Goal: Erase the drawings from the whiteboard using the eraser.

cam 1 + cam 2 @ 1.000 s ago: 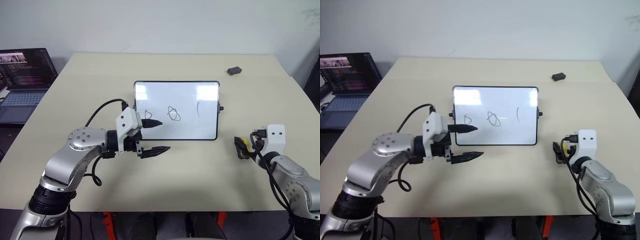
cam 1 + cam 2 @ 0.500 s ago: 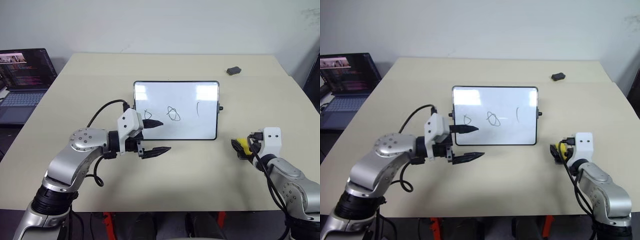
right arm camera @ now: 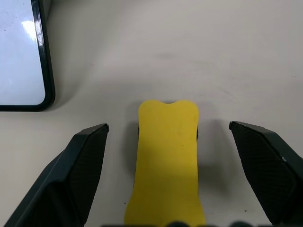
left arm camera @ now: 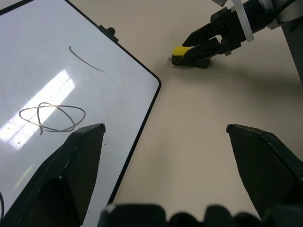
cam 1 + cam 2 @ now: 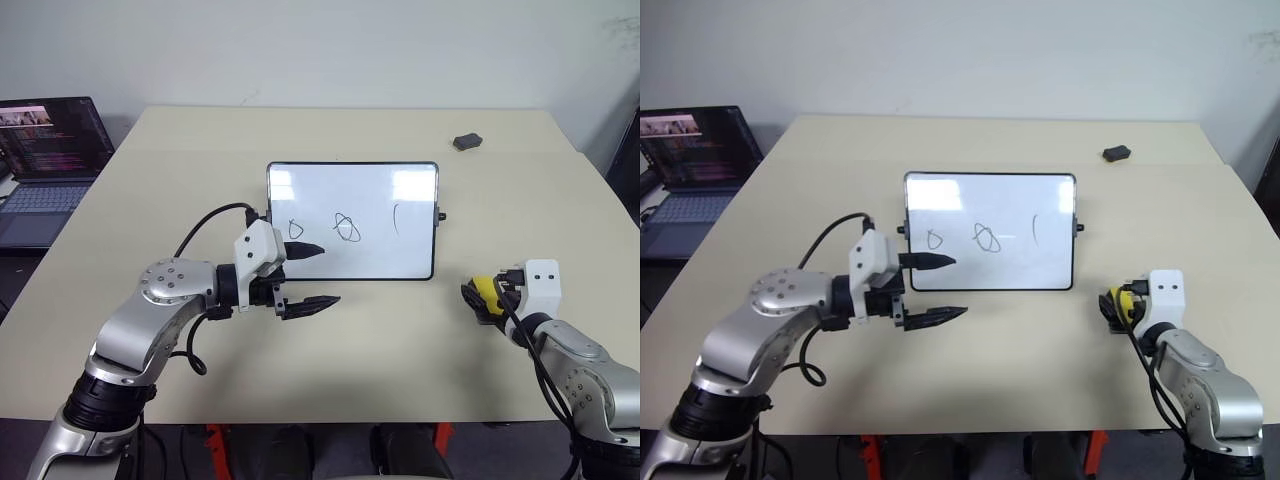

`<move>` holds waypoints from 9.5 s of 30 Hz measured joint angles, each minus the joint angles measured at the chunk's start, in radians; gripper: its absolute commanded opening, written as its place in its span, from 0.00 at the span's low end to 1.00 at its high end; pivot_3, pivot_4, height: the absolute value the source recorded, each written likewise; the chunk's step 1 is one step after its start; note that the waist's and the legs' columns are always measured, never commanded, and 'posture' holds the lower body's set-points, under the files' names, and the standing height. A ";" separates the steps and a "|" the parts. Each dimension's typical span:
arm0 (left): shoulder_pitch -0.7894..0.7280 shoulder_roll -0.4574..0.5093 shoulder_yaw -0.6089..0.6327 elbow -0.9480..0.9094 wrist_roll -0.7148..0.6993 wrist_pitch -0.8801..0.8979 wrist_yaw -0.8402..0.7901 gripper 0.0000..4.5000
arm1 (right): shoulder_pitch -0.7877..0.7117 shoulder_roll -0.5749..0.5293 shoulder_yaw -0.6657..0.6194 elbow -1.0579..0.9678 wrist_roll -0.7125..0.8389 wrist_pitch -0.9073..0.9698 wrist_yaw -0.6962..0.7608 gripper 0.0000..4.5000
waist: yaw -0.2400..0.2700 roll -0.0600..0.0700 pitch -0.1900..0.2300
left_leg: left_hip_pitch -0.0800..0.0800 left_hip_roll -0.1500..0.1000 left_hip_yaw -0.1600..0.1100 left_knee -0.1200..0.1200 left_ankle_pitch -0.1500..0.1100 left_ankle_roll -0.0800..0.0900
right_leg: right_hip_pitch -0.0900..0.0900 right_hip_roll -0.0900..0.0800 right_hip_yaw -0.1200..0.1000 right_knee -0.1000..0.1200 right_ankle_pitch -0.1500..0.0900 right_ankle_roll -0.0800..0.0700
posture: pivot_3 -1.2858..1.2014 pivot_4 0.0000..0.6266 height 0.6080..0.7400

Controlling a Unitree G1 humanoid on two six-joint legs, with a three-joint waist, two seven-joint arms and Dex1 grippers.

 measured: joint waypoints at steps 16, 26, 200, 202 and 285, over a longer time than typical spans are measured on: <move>0.010 -0.002 0.000 -0.006 0.014 -0.011 0.000 1.00 | -0.015 0.004 0.016 0.015 -0.039 0.000 0.020 0.25 | -0.001 0.000 0.000 | 0.001 0.000 0.000 0.000 0.000 0.000 | 0.000 0.000 0.000 0.000 0.000 0.000 | 0.52 0.24 1.00; 0.049 -0.026 0.048 -0.012 0.010 0.013 0.096 1.00 | -0.032 0.028 0.016 0.038 -0.092 -0.137 0.041 0.25 | -0.002 0.000 0.000 | 0.000 0.000 0.000 0.000 0.000 0.000 | 0.000 0.000 0.000 0.001 0.000 0.000 | 0.52 0.24 1.00; 0.226 -0.105 0.224 -0.114 0.005 0.185 0.394 1.00 | -0.604 0.158 0.563 0.790 -0.619 -0.952 0.499 0.25 | -0.003 -0.002 -0.001 | 0.006 0.000 -0.003 0.002 0.000 -0.002 | 0.004 -0.003 -0.003 0.004 0.001 -0.003 | 0.52 0.24 1.00; 0.222 -0.105 0.222 -0.115 0.003 0.188 0.394 1.00 | -0.596 0.146 0.581 0.781 -0.623 -0.949 0.519 0.25 | -0.003 -0.002 -0.001 | 0.006 0.000 -0.003 0.002 0.000 -0.002 | 0.004 -0.002 -0.003 0.004 0.002 -0.004 | 0.52 0.24 1.00; 0.262 -0.138 0.205 -0.142 -0.010 0.206 0.414 1.00 | -0.344 0.116 0.331 0.416 -0.289 -0.707 0.541 0.24 | 0.003 -0.003 0.004 | -0.009 0.001 -0.006 0.000 -0.002 -0.004 | -0.006 -0.003 -0.005 -0.003 -0.001 -0.003 | 0.52 0.24 1.00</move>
